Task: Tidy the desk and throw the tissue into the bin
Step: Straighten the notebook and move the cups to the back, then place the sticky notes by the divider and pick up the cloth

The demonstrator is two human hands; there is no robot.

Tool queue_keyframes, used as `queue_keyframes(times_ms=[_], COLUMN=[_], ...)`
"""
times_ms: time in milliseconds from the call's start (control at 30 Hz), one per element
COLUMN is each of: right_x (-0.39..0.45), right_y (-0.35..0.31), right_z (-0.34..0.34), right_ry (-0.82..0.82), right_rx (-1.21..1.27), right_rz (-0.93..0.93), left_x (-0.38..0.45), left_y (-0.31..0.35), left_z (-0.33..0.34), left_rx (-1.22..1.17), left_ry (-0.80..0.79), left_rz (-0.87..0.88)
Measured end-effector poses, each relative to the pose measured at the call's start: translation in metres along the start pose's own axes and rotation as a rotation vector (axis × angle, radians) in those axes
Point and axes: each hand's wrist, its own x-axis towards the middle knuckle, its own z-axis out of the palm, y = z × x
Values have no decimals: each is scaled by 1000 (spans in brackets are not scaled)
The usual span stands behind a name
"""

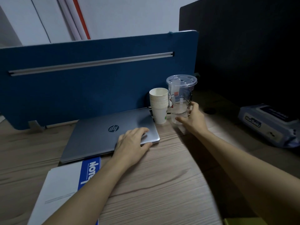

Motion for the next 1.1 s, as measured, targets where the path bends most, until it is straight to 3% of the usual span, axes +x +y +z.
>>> queue_keyframes(times_ms=[600, 967, 1100], right_x=[-88, -184, -211], right_y=[-16, 6, 14], right_z=[-78, -161, -186], right_ry=[-88, -297, -329], right_rx=[-21, -169, -127], right_rz=[-1, -27, -19], left_x=[-55, -142, -167], left_y=[54, 136, 160], left_z=[-24, -6, 0], left_rx=[-84, -316, -285], left_ry=[-65, -334, -384], left_rz=[64, 184, 246])
